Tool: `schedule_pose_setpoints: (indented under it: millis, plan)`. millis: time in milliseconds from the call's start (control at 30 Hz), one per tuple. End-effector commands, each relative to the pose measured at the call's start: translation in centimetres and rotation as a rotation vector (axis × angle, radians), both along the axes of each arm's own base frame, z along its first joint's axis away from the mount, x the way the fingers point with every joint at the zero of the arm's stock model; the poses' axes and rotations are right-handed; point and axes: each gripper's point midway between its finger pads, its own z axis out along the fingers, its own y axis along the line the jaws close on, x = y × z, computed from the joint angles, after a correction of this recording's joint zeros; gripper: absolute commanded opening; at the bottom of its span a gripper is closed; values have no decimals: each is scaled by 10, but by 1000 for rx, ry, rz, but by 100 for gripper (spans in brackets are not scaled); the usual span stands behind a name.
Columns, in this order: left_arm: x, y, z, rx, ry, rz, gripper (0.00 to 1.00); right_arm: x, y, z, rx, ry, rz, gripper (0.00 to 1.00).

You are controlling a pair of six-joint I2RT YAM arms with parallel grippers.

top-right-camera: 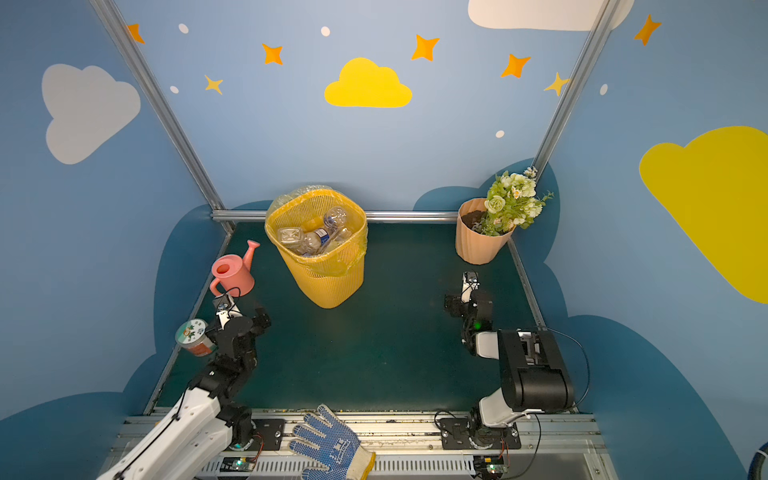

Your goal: Throw the plastic bottles in the bin

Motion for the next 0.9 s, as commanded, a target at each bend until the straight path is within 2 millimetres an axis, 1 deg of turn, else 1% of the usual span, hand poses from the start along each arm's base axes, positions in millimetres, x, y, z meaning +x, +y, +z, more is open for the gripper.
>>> schedule_pose_setpoints:
  millis: [0, 67, 133, 200, 267, 367, 433, 500, 533, 567, 633, 700, 867]
  plan:
    - [31, -4, 4, -75, -85, -78, 100, 3, 1, 10, 14, -35, 4, 96]
    - [47, 2, -10, -95, -59, -71, 100, 3, 2, 10, 15, -34, 4, 96]
    - [62, 0, -15, -100, -46, -100, 100, 3, 2, 10, 15, -34, 4, 96]
    - [76, -7, -19, -57, -21, -163, 100, 3, 1, 10, 14, -34, 4, 96]
    - [86, -6, -23, -32, -8, -166, 100, 3, 1, 10, 14, -34, 4, 96]
    - [95, -5, -40, -56, 40, -175, 100, 3, 1, 10, 15, -35, 3, 96]
    - [99, -7, -57, -72, 54, -206, 100, 4, 2, 11, 15, -36, 5, 96]
    - [105, -10, -71, -82, 22, -233, 100, 3, 2, 10, 15, -34, 4, 96]
    - [109, -14, -72, -72, 8, -257, 100, 3, 1, 9, 15, -34, 3, 96]
    - [111, -18, -75, -73, 29, -286, 100, 3, 1, 10, 14, -34, 4, 96]
    - [114, -21, -79, -91, 121, -299, 100, 3, 1, 10, 15, -35, 3, 96]
    - [116, -19, -79, -123, 107, -313, 100, 3, 1, 10, 15, -36, 2, 96]
    - [116, -20, -79, -120, 119, -318, 100, 3, 1, 11, 15, -37, 3, 96]
